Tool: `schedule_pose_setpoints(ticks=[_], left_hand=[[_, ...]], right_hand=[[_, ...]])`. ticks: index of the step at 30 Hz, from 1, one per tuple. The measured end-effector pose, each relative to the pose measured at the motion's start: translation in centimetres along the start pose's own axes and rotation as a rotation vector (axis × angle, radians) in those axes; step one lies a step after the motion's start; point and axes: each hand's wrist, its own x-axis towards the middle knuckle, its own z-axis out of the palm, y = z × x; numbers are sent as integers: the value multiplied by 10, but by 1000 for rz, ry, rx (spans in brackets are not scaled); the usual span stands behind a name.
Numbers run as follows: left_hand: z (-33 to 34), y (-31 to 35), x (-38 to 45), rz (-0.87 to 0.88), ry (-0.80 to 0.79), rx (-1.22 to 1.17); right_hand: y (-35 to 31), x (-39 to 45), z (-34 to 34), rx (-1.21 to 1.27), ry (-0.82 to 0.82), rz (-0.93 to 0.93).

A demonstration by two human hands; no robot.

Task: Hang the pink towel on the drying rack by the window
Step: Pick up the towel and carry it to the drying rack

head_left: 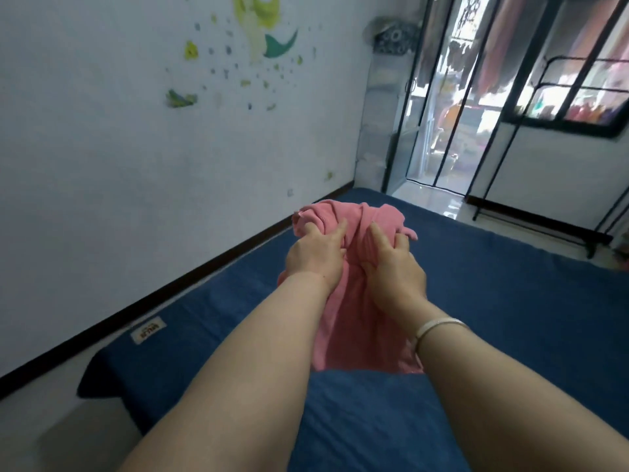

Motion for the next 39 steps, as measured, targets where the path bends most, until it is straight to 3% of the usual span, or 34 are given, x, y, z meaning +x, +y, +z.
schedule_pose_setpoints(ticks=[8,17,24,33,39], left_hand=[[-116,-128,25,-3,86,63],[-196,-282,57,-82,136,116],[-227,-369,116,-125,173,152],[-259,-456,244,-171,270,180],[-265,-516,316,-106,257,148]], right_hand=[[-161,41,29,47,46,-63],[-321,82,94,106,42,-144],[-402,149,145,117,30,-180],[-483,276,201,163,135,-209],[-524,339,244,103,197,-165]])
